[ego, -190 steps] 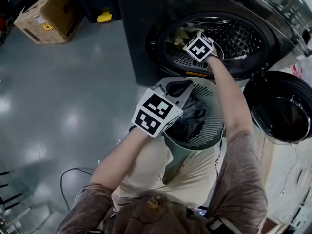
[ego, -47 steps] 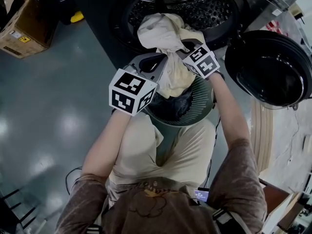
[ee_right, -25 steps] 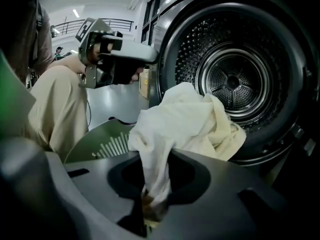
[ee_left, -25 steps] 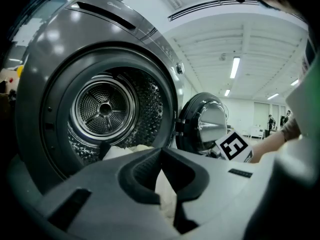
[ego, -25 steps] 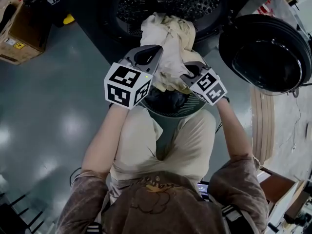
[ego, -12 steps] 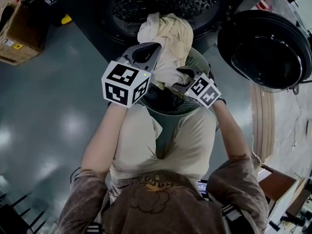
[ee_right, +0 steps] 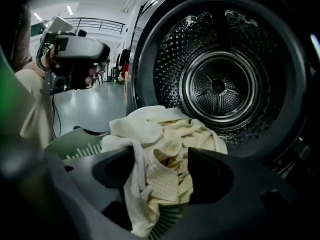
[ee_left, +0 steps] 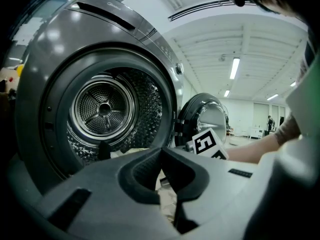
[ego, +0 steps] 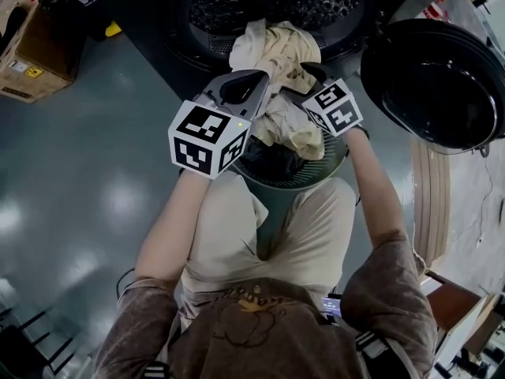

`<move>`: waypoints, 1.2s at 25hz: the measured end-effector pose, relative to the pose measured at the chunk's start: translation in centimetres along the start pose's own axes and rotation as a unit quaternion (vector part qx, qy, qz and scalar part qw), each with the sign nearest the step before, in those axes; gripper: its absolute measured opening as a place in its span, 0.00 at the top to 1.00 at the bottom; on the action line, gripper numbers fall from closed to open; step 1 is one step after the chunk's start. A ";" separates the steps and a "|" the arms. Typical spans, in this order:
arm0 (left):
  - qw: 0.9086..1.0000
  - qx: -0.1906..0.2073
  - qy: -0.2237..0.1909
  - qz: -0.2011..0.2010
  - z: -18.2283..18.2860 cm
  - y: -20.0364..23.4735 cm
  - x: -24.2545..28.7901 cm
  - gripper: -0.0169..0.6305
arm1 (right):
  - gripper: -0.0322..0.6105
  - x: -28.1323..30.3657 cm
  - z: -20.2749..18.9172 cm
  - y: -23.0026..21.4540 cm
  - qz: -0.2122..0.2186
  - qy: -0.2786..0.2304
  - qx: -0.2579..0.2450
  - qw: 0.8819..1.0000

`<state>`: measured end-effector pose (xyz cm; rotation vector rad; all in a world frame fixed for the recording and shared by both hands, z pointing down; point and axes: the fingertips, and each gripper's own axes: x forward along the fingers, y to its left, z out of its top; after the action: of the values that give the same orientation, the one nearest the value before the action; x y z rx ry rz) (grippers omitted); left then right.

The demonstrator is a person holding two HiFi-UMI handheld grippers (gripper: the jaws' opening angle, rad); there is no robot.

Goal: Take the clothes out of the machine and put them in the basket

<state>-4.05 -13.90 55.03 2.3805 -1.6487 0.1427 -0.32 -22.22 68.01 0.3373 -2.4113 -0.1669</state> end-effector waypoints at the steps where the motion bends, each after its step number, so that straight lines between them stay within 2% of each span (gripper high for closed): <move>1: 1.000 -0.001 0.000 0.000 0.0 0.0 0.0 0.96 | 0.39 0.5 0.3 -0.5 -0.005 0.002 -0.008 1.000; 5: 1.000 -0.003 0.001 -0.003 0.0 0.1 0.0 0.96 | 0.37 3.0 0.4 -2.0 -0.006 0.017 -0.008 1.000; 7: 1.000 -0.003 0.001 -0.003 -0.1 0.1 0.0 0.96 | 0.39 3.9 0.1 -2.2 -0.002 0.021 0.003 1.000; 11: 1.000 -0.005 0.002 -0.002 -0.2 0.4 -0.1 0.96 | 0.56 4.8 -0.4 -1.5 0.002 0.021 0.015 1.000; 16: 1.000 -0.007 0.003 -0.005 -0.2 0.5 0.2 0.96 | 0.78 4.4 -1.6 0.5 0.017 0.024 0.007 1.000; 21: 1.000 -0.009 0.005 -0.009 -0.3 0.3 0.6 0.96 | 0.82 3.6 -5.6 5.0 0.081 0.063 0.002 0.995; 25: 1.000 -0.012 0.003 -0.011 -0.3 0.2 0.8 0.96 | 0.82 2.4 -9.2 9.7 0.143 0.112 -0.017 0.983; 30: 1.000 -0.016 0.002 -0.017 -0.4 0.3 1.1 0.96 | 0.82 2.2 -10.9 14.6 0.205 0.132 -0.040 0.969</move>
<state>-3.92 -14.96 55.67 2.3819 -1.5963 0.1144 2.31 -9.22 80.62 -0.1699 -2.1471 -0.0293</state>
